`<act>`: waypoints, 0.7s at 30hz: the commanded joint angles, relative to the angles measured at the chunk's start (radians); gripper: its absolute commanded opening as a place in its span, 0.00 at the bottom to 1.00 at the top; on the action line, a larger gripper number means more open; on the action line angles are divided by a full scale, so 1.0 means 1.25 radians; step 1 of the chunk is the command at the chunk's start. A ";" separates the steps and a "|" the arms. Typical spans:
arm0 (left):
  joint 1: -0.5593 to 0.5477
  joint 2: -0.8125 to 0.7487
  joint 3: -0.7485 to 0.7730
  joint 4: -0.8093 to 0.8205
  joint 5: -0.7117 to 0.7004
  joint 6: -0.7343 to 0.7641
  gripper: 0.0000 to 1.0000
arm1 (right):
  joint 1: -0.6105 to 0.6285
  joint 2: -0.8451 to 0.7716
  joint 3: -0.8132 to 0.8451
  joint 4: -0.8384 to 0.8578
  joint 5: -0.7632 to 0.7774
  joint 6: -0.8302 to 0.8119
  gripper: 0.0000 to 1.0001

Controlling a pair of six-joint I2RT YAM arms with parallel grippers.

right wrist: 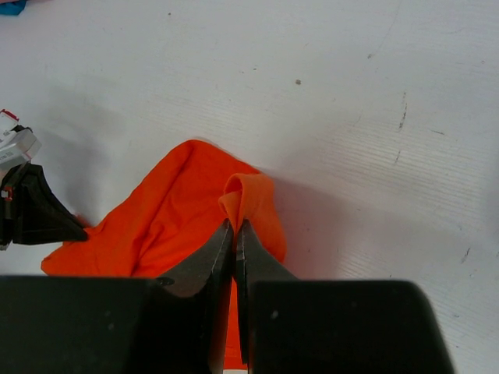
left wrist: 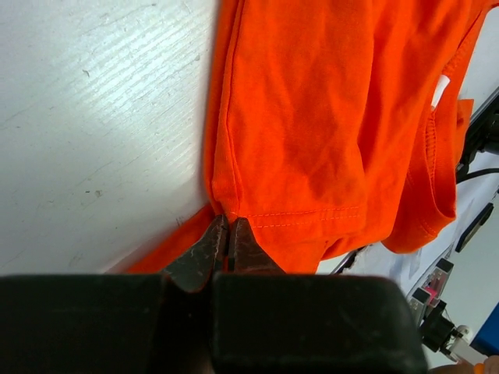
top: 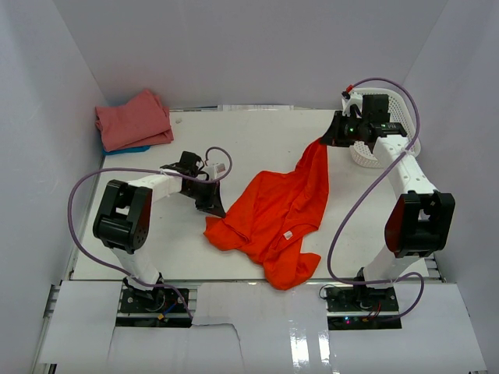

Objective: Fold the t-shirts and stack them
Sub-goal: Flatten out the tshirt

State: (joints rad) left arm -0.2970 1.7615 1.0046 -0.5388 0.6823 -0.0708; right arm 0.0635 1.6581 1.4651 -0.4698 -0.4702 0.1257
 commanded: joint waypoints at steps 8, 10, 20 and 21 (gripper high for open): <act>-0.004 -0.143 0.117 -0.006 -0.166 -0.072 0.00 | 0.031 -0.015 0.104 -0.054 0.054 -0.027 0.08; -0.004 -0.192 0.141 -0.022 -0.231 -0.097 0.00 | 0.038 -0.023 0.115 -0.071 0.068 -0.032 0.08; -0.004 -0.338 0.348 -0.133 -0.402 -0.153 0.00 | 0.076 -0.129 0.110 -0.087 0.085 -0.034 0.08; -0.004 -0.348 0.353 -0.136 -0.408 -0.159 0.00 | 0.080 -0.140 0.106 -0.088 0.085 -0.033 0.08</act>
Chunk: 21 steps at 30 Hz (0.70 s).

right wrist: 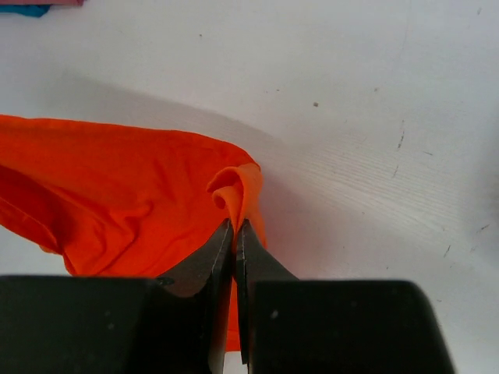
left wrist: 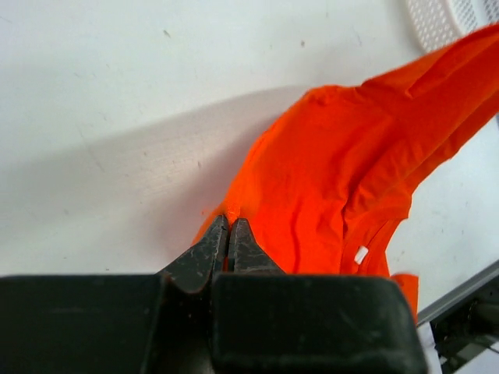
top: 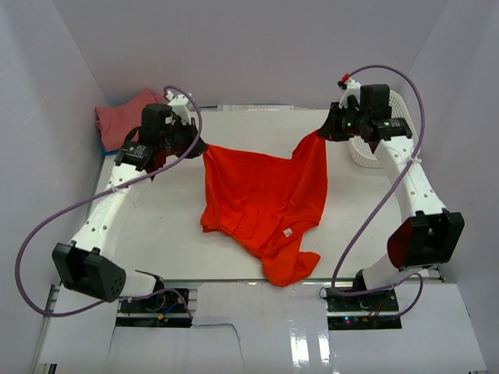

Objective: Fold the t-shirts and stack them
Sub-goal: Flatten out the tshirt

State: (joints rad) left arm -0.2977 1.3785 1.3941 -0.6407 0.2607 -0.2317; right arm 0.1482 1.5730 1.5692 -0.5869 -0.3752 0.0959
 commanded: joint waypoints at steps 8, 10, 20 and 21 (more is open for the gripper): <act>-0.004 -0.174 0.042 -0.075 -0.098 -0.062 0.00 | 0.084 -0.169 0.223 -0.138 0.082 -0.031 0.08; -0.004 -0.195 0.019 -0.074 -0.096 -0.078 0.00 | 0.102 -0.185 0.295 -0.175 0.105 -0.035 0.08; -0.004 -0.380 -0.076 -0.030 -0.098 -0.120 0.00 | 0.134 -0.383 0.335 -0.149 0.063 -0.029 0.08; -0.004 -0.393 -0.081 -0.030 -0.097 -0.125 0.00 | 0.134 -0.388 0.352 -0.157 0.051 -0.029 0.08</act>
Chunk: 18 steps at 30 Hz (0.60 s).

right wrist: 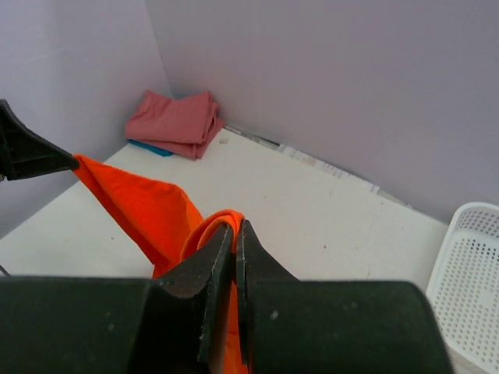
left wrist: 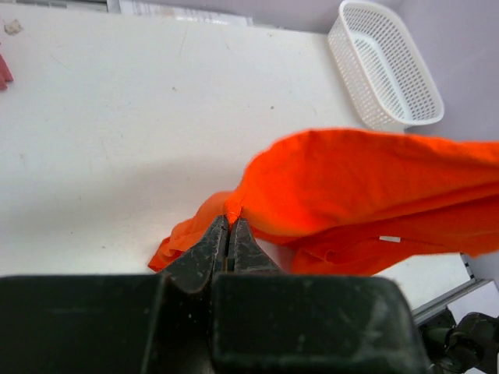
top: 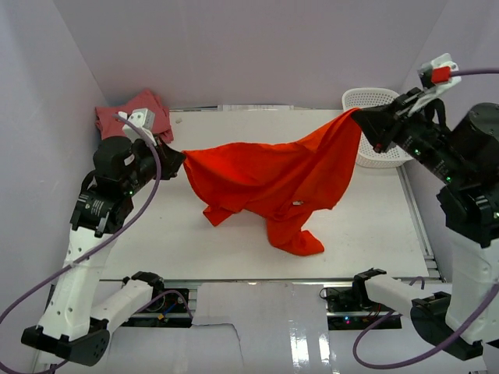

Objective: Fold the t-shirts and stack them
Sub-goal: Flatten out the tshirt

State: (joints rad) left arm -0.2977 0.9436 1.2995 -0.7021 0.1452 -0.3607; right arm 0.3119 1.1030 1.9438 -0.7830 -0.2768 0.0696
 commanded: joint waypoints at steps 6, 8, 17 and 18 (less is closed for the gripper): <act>-0.004 -0.147 -0.025 0.001 -0.042 -0.044 0.00 | -0.003 0.000 0.237 -0.101 -0.040 0.003 0.08; -0.004 -0.161 -0.014 -0.013 -0.052 -0.044 0.00 | -0.021 0.018 0.279 -0.126 -0.047 0.003 0.08; 0.003 -0.236 0.109 -0.018 -0.040 -0.042 0.00 | -0.240 -0.134 0.250 0.010 -0.220 0.048 0.08; 0.006 -0.249 0.111 -0.011 -0.030 -0.044 0.00 | -0.259 -0.147 0.245 0.022 -0.245 0.052 0.08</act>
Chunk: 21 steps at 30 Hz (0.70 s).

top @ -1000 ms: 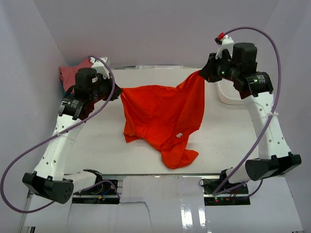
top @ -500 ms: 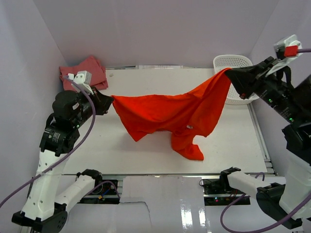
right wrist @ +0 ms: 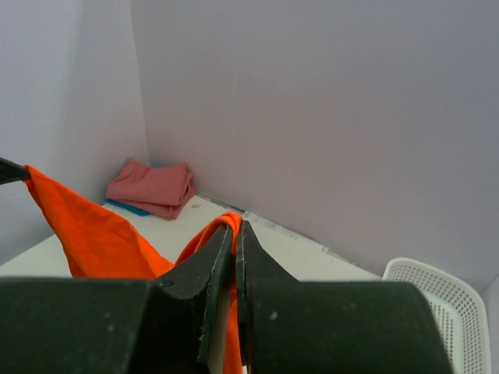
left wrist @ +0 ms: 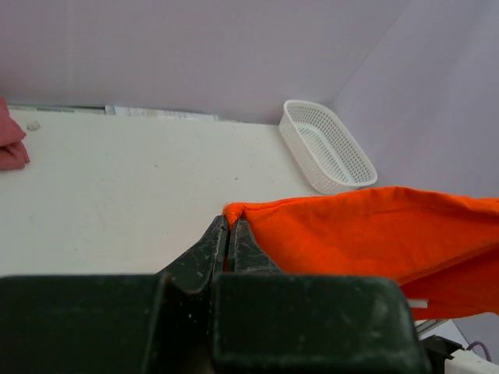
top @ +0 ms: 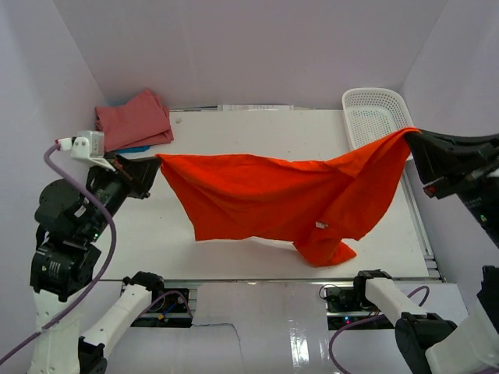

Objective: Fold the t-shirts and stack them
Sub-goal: Flatten out the tshirt

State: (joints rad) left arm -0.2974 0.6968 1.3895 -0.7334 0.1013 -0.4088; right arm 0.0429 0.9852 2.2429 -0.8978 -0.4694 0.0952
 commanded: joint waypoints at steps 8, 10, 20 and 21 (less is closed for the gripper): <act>0.173 -0.141 0.103 0.046 0.107 0.002 0.00 | -0.183 -0.157 -0.016 0.235 -0.150 0.109 0.08; 0.179 -0.171 0.105 0.065 0.097 -0.025 0.00 | -0.207 -0.185 -0.025 0.258 -0.147 0.127 0.08; 0.321 -0.264 0.181 0.130 0.167 -0.095 0.00 | -0.245 -0.334 -0.066 0.388 -0.038 0.184 0.08; 0.323 -0.270 0.185 0.135 0.167 -0.113 0.00 | -0.244 -0.357 -0.082 0.409 -0.030 0.185 0.08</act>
State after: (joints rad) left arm 0.0780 0.3771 1.5894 -0.6029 0.2646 -0.5022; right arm -0.2611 0.5945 2.1704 -0.5137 -0.5835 0.2901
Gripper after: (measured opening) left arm 0.060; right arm 0.081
